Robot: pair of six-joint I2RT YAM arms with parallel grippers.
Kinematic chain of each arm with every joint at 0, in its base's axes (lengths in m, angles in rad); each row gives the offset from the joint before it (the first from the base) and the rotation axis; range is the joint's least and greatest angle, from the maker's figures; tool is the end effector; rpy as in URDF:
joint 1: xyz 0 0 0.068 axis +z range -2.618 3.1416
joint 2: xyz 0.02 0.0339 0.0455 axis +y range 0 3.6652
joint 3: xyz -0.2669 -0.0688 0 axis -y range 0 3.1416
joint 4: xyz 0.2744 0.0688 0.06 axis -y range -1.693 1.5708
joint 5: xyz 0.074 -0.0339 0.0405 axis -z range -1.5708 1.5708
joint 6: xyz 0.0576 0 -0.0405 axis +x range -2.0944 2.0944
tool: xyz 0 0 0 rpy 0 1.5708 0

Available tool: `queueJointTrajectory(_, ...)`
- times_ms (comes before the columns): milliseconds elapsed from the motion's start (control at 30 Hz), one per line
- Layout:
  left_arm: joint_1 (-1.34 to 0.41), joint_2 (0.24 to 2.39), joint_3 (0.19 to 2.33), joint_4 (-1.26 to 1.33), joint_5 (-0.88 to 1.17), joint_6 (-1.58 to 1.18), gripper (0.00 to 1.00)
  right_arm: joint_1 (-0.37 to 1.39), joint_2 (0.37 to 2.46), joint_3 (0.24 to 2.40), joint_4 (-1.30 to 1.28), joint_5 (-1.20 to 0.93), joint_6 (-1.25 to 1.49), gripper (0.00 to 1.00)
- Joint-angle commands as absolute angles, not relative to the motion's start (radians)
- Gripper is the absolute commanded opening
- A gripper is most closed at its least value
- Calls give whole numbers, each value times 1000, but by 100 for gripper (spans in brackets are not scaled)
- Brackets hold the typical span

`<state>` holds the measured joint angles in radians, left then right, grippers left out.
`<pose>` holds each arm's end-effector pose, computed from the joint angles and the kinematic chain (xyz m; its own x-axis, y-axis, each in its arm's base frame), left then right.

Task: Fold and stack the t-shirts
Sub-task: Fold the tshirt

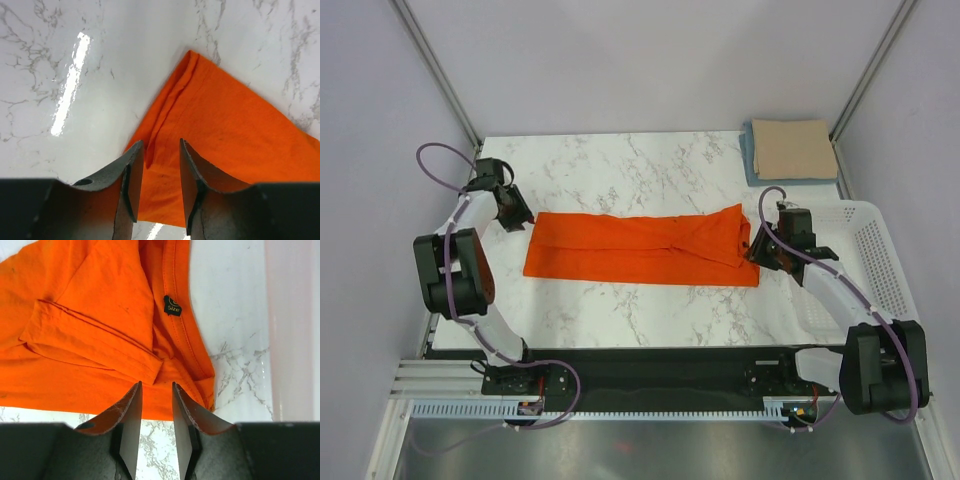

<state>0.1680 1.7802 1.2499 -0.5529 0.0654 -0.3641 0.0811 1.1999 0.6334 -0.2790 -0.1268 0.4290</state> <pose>0.3991 0.0639 0.1714 -0.7653 -0.4902 -0.4172 -0.4379 0.8715 -0.2208 0.2725 0.0295 0.1675 -0.7465 0.3533 -0.5639 0.1611 0.9182 0.3620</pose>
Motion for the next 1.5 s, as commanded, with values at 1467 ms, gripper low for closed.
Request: queueJointTrajectory(1467,95,2008,1463,-522,110,-224,48,120,1858,1315,-451,21,247,43)
